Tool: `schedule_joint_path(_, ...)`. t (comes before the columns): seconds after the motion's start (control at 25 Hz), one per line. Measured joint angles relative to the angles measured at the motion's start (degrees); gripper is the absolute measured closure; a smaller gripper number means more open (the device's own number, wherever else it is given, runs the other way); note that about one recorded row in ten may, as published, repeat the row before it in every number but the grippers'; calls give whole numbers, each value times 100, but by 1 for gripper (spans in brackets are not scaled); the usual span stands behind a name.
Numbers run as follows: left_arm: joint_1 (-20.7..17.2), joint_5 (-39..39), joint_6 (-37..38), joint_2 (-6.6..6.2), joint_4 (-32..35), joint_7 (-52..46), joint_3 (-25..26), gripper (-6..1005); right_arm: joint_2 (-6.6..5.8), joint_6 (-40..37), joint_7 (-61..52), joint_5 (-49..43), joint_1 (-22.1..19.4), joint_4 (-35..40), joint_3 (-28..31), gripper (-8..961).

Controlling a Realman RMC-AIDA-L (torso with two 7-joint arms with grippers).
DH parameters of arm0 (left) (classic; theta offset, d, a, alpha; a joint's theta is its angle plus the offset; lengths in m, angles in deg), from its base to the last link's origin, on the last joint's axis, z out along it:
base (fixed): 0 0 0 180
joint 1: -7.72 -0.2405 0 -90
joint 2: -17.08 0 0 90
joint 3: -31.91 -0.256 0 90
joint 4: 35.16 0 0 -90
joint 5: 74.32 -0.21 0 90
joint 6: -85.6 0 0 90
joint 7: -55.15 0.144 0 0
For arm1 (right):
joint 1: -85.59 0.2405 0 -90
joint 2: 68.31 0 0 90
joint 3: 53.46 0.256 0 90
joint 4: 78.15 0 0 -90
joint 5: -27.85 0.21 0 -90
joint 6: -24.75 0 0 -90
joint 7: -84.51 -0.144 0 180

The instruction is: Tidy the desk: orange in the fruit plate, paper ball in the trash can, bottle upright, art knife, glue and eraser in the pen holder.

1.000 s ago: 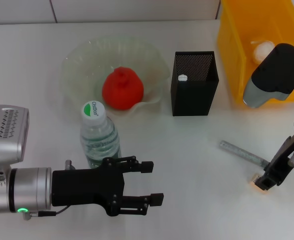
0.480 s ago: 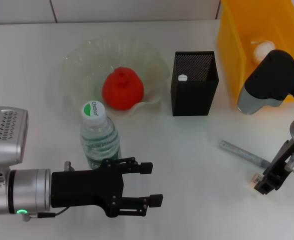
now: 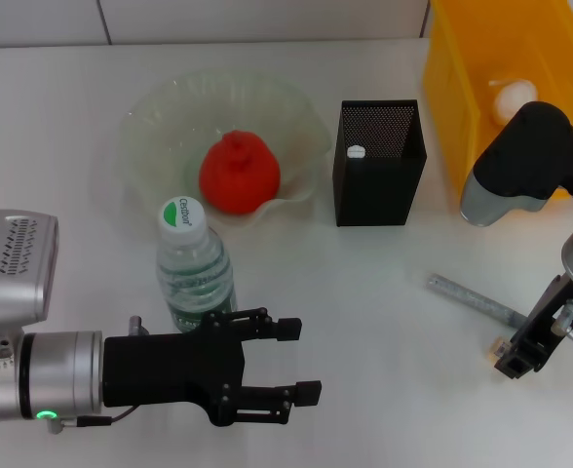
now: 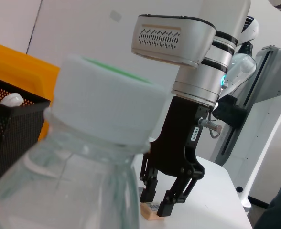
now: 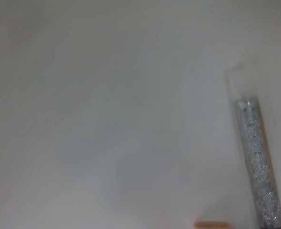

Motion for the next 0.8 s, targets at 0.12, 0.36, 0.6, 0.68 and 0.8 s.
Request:
schedule_joint_path(0.12, 1, 6, 0, 0, -2, 0, 0, 200, -1, 15, 0, 0, 11, -41, -36, 656)
schedule_joint_path(0.36, 1, 8, 0, 0, -2, 0, 0, 200, -6, 16, 0, 1, 16, -35, -71, 683)
schedule_joint_path(0.6, 1, 8, 1, -5, 0, -2, 0, 200, -12, -94, 106, 137, -283, 806, 143, 699)
schedule_joint_path(0.68, 1, 8, 5, -6, 0, -2, 0, 200, -11, -126, 173, 223, -368, 1016, 290, 699)
schedule_joint_path(0.8, 1, 8, 5, -6, 0, -2, 0, 200, 6, 41, 562, 1026, -775, 1835, 1108, 700)
